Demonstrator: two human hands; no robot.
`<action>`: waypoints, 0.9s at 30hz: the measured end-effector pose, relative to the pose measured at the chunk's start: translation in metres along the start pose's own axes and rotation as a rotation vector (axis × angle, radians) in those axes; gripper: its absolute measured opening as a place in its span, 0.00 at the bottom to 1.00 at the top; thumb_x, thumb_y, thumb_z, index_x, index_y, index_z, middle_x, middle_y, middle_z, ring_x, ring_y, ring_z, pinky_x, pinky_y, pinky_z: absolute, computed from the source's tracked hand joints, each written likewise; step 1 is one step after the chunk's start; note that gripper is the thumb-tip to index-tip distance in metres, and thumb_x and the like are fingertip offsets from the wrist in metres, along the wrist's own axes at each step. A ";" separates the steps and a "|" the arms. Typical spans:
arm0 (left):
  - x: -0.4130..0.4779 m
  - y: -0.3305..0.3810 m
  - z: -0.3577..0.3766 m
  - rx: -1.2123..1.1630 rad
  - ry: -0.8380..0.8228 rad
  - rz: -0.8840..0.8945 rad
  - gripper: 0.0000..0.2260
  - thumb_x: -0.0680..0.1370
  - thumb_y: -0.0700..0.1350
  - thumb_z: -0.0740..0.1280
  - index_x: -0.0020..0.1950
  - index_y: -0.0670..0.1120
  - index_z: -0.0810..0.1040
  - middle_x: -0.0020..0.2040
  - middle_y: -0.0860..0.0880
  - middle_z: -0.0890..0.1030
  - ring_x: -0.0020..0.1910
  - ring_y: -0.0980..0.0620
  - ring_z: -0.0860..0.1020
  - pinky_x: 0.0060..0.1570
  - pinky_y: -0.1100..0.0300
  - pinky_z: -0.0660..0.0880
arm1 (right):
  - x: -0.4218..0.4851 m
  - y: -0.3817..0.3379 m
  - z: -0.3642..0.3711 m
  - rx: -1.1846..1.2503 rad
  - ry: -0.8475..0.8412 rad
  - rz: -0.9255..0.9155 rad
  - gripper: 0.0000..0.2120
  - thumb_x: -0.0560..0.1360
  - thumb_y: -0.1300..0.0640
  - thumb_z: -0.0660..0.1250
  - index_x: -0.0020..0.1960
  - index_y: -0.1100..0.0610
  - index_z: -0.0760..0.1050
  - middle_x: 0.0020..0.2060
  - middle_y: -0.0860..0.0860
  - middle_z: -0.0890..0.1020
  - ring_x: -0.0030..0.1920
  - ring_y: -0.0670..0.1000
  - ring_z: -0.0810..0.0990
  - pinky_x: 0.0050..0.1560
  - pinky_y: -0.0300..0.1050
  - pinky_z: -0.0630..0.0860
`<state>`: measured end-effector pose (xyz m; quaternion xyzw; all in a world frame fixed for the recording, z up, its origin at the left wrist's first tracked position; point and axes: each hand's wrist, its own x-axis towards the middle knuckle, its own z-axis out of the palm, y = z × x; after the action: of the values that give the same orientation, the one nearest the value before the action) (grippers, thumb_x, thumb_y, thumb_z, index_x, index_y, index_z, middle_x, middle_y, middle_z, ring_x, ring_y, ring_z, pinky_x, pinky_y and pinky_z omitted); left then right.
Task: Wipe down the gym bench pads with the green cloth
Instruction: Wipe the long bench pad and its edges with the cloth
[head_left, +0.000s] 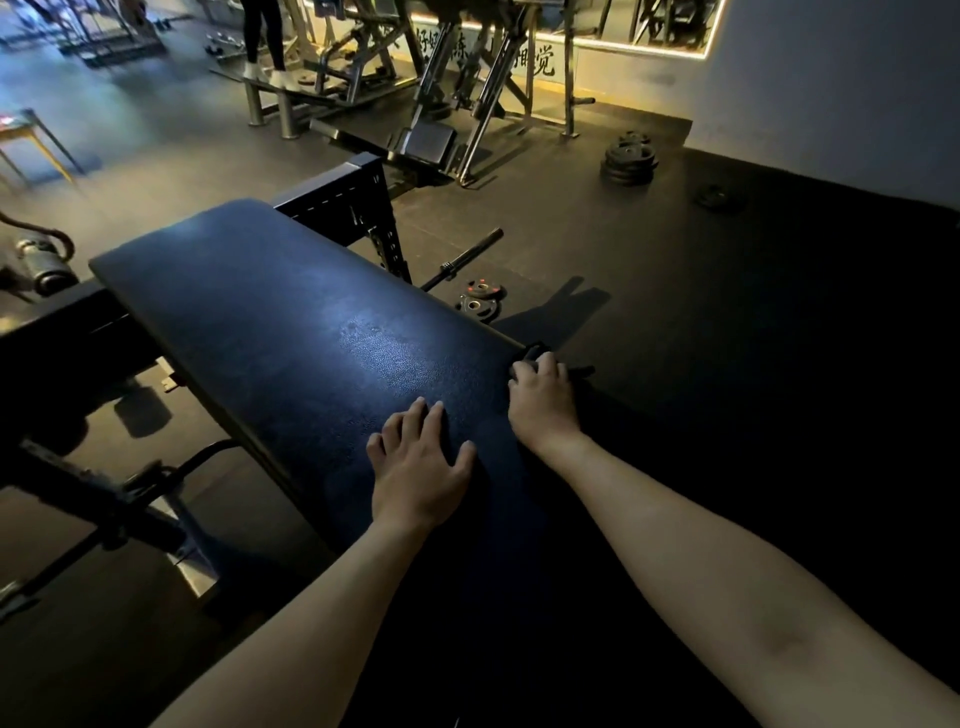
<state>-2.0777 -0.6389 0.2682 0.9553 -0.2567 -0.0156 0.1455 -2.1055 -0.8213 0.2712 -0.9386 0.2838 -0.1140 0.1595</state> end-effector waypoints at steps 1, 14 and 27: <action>0.000 -0.001 0.001 0.001 0.012 0.005 0.31 0.78 0.64 0.56 0.79 0.54 0.61 0.80 0.51 0.58 0.77 0.49 0.53 0.74 0.46 0.48 | -0.002 -0.006 0.002 0.027 -0.001 -0.036 0.14 0.82 0.56 0.57 0.63 0.59 0.74 0.61 0.60 0.70 0.60 0.61 0.70 0.61 0.53 0.67; -0.047 0.039 0.002 0.044 -0.050 -0.038 0.29 0.80 0.64 0.54 0.80 0.56 0.57 0.82 0.52 0.53 0.78 0.48 0.51 0.74 0.44 0.47 | -0.023 0.042 -0.031 -0.006 -0.110 -0.143 0.19 0.79 0.60 0.59 0.69 0.54 0.73 0.62 0.60 0.68 0.61 0.63 0.69 0.63 0.52 0.69; -0.064 0.032 0.005 0.036 -0.029 -0.076 0.30 0.80 0.66 0.53 0.80 0.56 0.56 0.82 0.55 0.53 0.79 0.51 0.50 0.74 0.47 0.46 | -0.039 0.024 -0.031 0.000 -0.052 -0.015 0.16 0.79 0.61 0.55 0.63 0.63 0.74 0.63 0.63 0.71 0.60 0.63 0.73 0.61 0.52 0.70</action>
<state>-2.1494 -0.6350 0.2695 0.9665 -0.2227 -0.0302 0.1238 -2.1589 -0.8255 0.2860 -0.9433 0.2728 -0.0909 0.1662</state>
